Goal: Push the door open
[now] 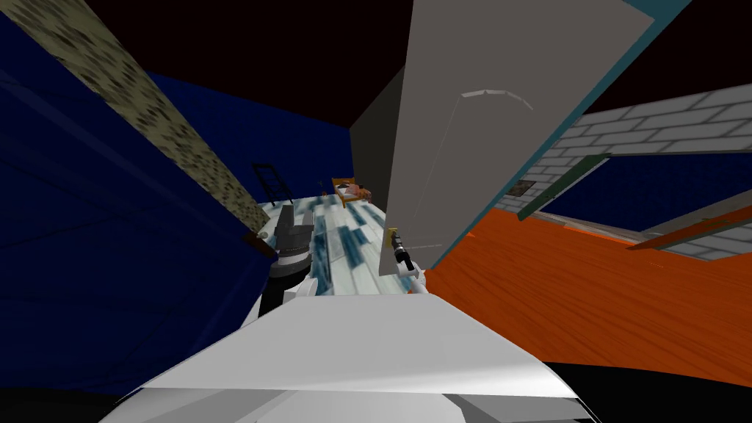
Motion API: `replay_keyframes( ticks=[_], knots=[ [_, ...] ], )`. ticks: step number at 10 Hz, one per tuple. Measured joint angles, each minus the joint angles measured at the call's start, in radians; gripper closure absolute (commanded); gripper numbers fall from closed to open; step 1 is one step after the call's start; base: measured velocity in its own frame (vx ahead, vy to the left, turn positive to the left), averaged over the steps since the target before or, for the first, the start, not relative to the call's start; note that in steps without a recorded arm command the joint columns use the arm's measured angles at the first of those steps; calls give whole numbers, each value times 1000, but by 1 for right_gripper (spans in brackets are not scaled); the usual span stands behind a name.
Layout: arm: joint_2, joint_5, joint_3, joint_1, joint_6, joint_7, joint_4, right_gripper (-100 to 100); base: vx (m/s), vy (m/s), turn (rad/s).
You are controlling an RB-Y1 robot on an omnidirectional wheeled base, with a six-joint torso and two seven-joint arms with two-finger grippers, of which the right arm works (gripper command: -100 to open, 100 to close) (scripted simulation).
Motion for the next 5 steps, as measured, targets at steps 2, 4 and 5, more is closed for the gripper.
replay_keyframes(
  ticks=[2,4,5],
  knots=[
    [-1,0,0,1,2,0,2,100,-21,-4,2],
    [0,0,1,4,3,0,4,100,-5,0,-2],
    [0,0,1,4,4,0,4,100,96,35,-32]
  ],
)
